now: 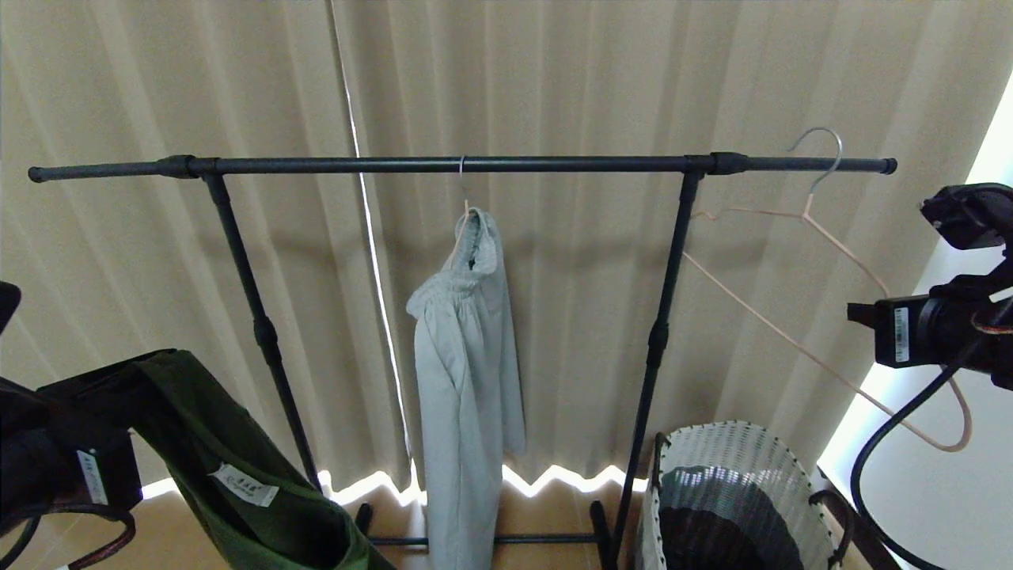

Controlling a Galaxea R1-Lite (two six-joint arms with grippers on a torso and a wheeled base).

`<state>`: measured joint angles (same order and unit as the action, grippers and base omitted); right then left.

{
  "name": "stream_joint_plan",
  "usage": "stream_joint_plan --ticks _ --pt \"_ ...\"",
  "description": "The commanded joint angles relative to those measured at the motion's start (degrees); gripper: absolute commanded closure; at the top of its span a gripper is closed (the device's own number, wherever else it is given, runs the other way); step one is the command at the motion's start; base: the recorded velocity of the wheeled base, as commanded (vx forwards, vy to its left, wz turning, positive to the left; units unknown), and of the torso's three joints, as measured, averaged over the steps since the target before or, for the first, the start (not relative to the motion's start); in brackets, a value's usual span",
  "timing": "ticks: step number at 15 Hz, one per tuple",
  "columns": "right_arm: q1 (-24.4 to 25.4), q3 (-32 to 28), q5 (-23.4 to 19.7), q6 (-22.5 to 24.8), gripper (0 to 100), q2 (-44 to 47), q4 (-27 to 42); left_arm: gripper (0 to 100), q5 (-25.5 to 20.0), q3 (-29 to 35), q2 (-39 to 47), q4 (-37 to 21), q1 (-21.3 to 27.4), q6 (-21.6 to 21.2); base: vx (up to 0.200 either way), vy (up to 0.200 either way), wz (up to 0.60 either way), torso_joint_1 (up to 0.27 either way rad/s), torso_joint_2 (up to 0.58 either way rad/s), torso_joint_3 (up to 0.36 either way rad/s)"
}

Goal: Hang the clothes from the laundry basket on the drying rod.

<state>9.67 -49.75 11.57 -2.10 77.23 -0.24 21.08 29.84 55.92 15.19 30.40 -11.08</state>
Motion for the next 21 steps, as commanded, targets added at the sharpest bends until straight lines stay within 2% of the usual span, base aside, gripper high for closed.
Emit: stream_joint_plan --ticks 1,5,14,17,21 --pt "0.00 2.99 -0.06 0.16 100 -3.49 -0.11 100 0.02 -0.14 0.16 0.02 0.01 0.01 -0.200 0.000 0.00 0.002 0.00 0.002" --pt "0.00 5.28 -0.14 0.34 100 -5.86 -0.11 100 -0.07 -0.49 0.24 0.02 0.01 -0.08 -0.200 0.000 0.00 0.002 0.00 0.004" --pt "0.62 6.42 -0.58 0.25 100 -5.95 -0.20 100 0.02 -1.01 0.33 -0.16 -0.78 0.01 0.000 0.000 0.00 0.000 0.00 0.000" --pt "0.62 6.42 -0.58 0.25 100 -5.77 -0.20 100 -0.16 -0.84 0.95 0.02 -3.33 -0.17 0.000 0.200 0.00 0.001 0.00 0.006" --pt "0.97 6.42 -0.58 0.25 100 -5.68 -0.20 100 -0.16 -0.84 1.03 0.02 -3.60 -0.17 0.000 0.200 0.00 0.007 0.00 0.002"
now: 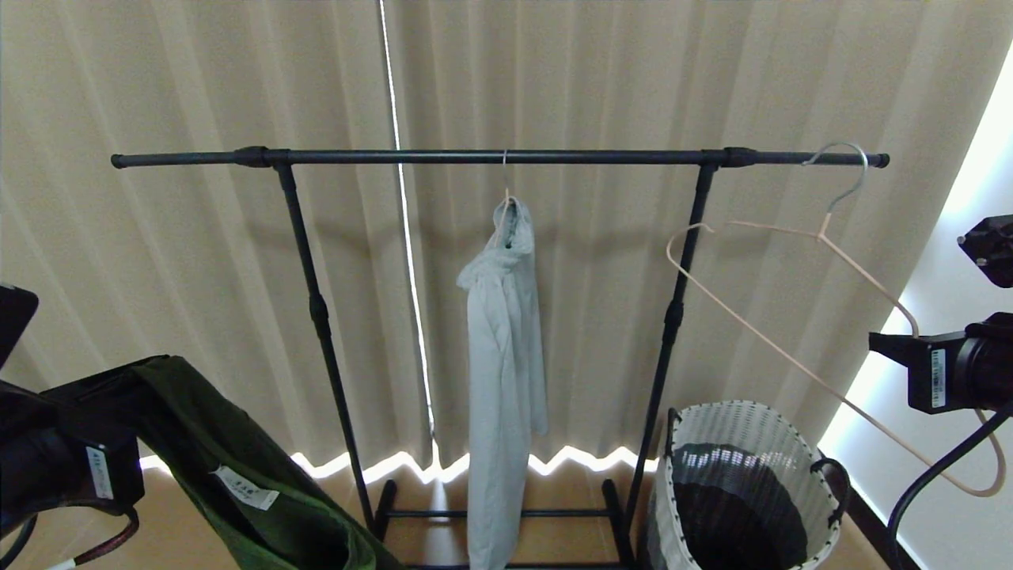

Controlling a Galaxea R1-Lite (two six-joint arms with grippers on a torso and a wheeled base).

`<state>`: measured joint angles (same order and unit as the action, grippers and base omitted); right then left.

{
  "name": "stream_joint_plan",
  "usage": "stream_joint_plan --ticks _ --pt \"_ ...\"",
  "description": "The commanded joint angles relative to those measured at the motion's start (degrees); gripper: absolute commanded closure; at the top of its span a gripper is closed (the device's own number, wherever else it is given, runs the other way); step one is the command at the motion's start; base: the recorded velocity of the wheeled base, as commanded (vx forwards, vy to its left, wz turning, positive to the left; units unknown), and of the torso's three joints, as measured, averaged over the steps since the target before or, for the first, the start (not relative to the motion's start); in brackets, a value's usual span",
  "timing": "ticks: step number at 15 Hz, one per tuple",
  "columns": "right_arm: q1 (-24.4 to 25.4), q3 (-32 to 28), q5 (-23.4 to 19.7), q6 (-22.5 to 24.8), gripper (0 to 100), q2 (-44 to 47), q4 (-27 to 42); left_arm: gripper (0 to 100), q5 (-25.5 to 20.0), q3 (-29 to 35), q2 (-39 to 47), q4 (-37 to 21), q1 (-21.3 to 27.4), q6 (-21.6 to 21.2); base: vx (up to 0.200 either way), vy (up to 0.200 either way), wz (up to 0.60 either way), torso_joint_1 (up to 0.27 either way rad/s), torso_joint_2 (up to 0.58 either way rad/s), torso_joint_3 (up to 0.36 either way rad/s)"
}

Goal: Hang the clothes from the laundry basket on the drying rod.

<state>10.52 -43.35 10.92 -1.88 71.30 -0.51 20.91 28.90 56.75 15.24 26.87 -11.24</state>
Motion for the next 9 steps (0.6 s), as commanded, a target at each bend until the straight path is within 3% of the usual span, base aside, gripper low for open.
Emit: stream_joint_plan --ticks 1,2,6,7,9 --pt "0.20 0.02 0.06 -0.06 100 0.15 0.07 100 0.01 0.10 0.29 -0.03 -0.06 -0.01 0.000 0.200 0.00 -0.007 0.00 0.002" --pt "0.20 0.11 -0.11 -0.14 100 0.06 0.07 100 0.01 -0.16 0.29 -0.03 -0.06 -0.10 0.000 0.200 0.00 0.007 0.00 0.002" --pt "1.78 1.43 -2.05 -0.41 100 -0.29 -4.23 100 -0.08 0.10 0.82 0.05 0.03 -0.19 0.000 0.000 0.00 0.000 0.00 0.000" --pt "2.22 3.97 -5.83 -0.32 100 0.06 -11.70 100 -0.08 0.45 2.14 -0.03 -0.06 -1.06 0.000 0.000 0.00 0.000 0.00 0.000" --pt "4.95 4.94 -9.78 -0.50 100 0.42 -16.10 100 0.10 2.03 4.42 -0.03 -0.06 -2.38 0.000 0.000 0.00 0.000 0.00 0.000"
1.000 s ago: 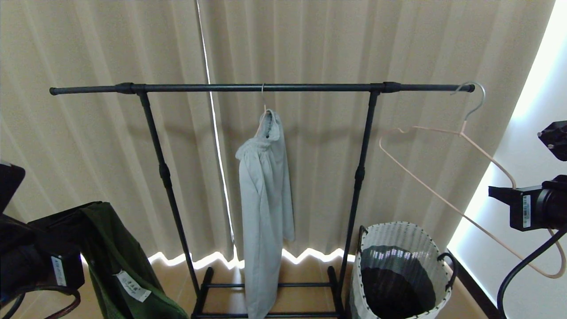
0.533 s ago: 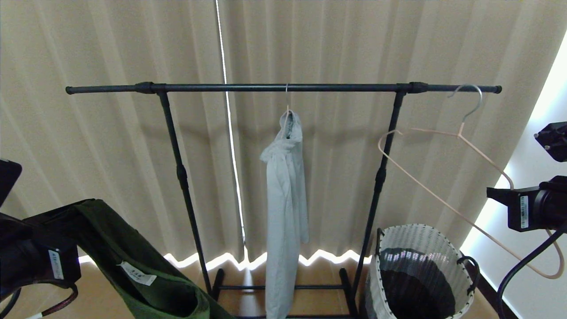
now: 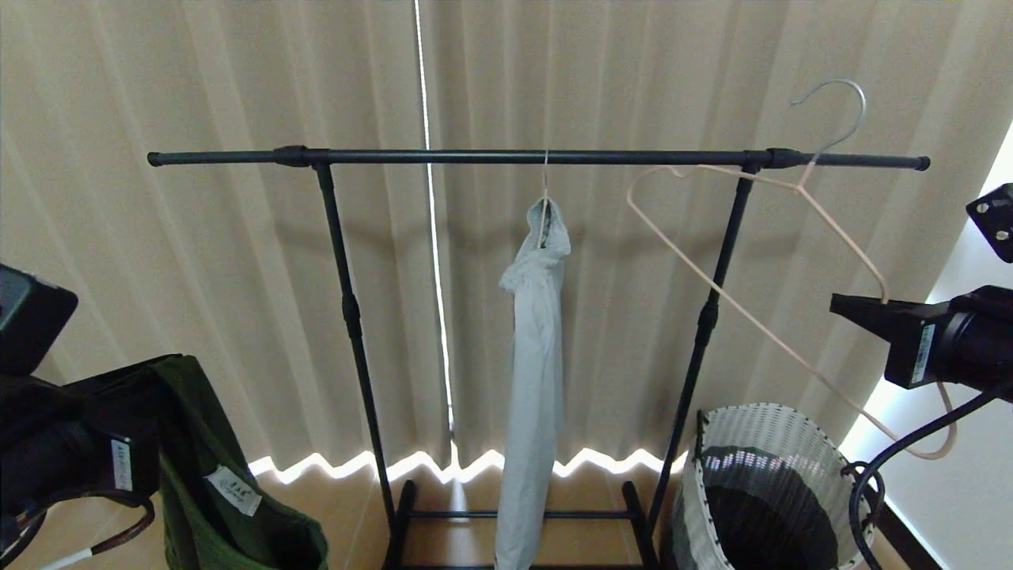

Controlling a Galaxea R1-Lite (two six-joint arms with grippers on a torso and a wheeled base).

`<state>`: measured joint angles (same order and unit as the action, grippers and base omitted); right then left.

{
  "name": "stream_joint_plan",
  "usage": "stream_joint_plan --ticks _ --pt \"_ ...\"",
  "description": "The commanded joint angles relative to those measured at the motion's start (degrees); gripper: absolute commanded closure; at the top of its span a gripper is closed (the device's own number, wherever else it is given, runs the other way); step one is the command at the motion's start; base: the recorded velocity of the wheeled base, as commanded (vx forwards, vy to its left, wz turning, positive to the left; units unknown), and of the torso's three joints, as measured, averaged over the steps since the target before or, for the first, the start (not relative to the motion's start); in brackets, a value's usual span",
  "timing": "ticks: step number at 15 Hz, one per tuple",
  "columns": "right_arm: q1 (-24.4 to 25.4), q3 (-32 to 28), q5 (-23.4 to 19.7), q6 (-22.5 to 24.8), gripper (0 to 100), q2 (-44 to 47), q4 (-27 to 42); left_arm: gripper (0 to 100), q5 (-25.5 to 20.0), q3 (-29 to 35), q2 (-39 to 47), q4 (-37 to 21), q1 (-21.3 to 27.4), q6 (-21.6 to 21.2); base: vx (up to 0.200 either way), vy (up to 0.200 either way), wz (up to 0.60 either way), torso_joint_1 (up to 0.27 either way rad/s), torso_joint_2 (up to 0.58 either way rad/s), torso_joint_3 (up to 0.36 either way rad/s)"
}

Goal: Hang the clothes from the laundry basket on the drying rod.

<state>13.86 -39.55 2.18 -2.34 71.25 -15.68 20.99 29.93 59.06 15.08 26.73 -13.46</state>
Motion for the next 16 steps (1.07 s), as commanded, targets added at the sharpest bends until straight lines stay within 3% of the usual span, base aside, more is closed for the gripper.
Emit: stream_joint_plan --ticks 1,6,11,16 --pt "2.40 1.05 -1.65 -0.30 100 0.55 -1.11 100 0.28 2.94 3.69 0.04 0.07 -0.16 0.000 0.000 0.00 0.000 0.00 0.000" --pt "16.20 2.63 -4.47 -6.80 100 0.55 -1.20 100 2.47 14.46 13.62 -0.05 0.07 1.24 0.000 0.000 0.00 0.000 0.00 0.000" --pt "27.45 7.47 -4.47 -6.98 100 0.20 -5.15 100 11.97 27.55 26.19 0.04 1.74 10.65 0.000 0.000 0.00 0.000 0.00 0.000" --pt "33.78 8.78 -4.47 -7.06 100 0.29 -6.91 100 13.46 30.19 30.41 1.36 2.27 12.58 0.000 0.000 0.00 0.000 0.00 0.000"
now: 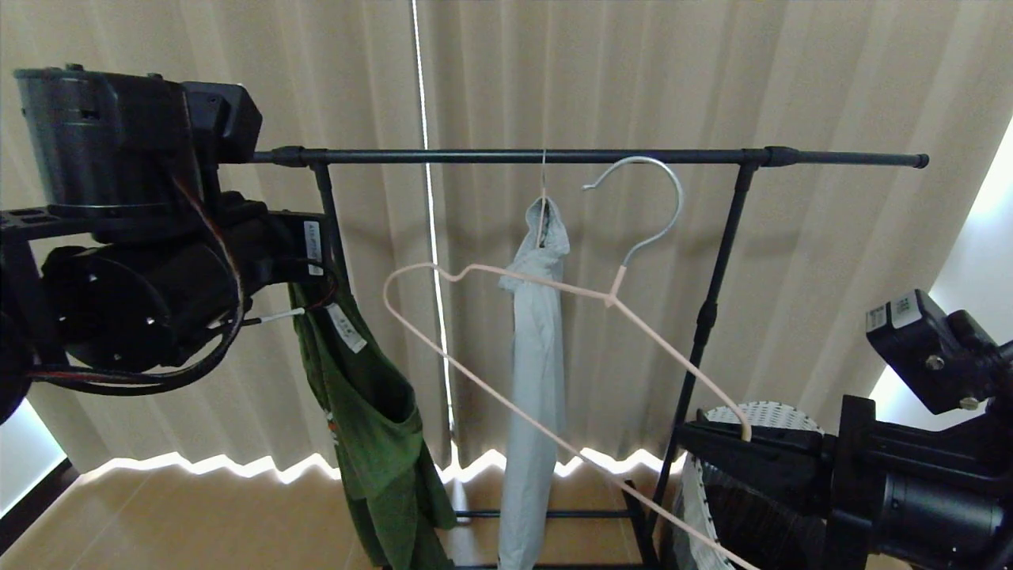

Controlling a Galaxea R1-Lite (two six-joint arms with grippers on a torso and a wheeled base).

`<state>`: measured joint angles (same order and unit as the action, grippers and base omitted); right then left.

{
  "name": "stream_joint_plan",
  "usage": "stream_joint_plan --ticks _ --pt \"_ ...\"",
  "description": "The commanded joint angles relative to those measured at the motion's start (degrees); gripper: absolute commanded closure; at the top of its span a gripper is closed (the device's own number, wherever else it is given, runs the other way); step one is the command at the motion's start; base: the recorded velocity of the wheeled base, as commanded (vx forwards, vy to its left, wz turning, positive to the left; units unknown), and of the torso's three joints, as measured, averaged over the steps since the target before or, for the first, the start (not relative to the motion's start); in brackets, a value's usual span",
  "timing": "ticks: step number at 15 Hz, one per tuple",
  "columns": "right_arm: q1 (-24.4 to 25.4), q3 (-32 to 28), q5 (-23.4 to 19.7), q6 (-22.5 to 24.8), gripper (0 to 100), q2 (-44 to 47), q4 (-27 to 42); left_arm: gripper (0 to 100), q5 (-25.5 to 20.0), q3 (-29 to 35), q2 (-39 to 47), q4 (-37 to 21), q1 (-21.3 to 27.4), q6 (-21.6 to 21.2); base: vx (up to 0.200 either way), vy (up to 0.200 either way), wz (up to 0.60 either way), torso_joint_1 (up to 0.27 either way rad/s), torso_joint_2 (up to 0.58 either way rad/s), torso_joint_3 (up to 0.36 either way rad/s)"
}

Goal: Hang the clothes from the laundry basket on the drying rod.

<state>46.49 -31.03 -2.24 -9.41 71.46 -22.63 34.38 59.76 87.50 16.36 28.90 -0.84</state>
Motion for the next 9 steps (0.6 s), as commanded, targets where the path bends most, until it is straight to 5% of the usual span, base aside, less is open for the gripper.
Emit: stream_joint_plan --ticks 1,9 --pt "1.67 0.26 -0.04 0.01 100 0.17 -0.05 100 0.08 0.27 1.97 0.34 0.10 0.05 0.000 0.000 0.00 0.000 0.00 0.000" --pt "2.64 -0.53 0.05 0.27 100 6.85 -7.43 100 1.04 -1.57 -0.05 0.16 5.02 -0.39 0.000 0.000 0.00 0.000 0.00 0.000"
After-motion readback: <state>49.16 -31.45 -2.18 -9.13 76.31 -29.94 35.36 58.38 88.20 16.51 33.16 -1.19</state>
